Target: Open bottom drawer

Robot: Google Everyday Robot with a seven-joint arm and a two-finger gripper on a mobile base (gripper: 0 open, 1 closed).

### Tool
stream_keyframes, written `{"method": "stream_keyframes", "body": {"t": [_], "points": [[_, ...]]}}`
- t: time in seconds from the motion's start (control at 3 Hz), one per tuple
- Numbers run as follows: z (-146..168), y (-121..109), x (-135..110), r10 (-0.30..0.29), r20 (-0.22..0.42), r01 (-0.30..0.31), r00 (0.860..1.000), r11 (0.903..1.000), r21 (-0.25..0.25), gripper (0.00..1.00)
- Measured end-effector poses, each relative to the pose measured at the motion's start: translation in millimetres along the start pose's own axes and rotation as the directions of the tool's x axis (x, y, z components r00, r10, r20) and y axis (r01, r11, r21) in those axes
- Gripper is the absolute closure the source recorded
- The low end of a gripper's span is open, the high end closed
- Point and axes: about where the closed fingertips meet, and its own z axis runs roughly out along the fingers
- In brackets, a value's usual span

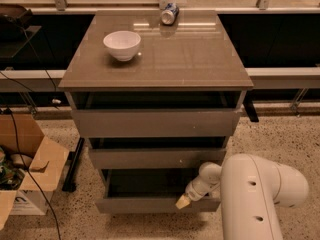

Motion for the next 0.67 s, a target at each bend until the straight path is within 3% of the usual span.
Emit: {"method": "stream_keyframes", "body": {"t": [0.33,0.67], "points": [[5.4,20.3,20.9,0.039,-0.023,-0.040,0.999,0.9989,-0.025,0.49],[3.6,21.0,20.3,0.039,-0.023,-0.040,0.999,0.9989,-0.025,0.26]]}}
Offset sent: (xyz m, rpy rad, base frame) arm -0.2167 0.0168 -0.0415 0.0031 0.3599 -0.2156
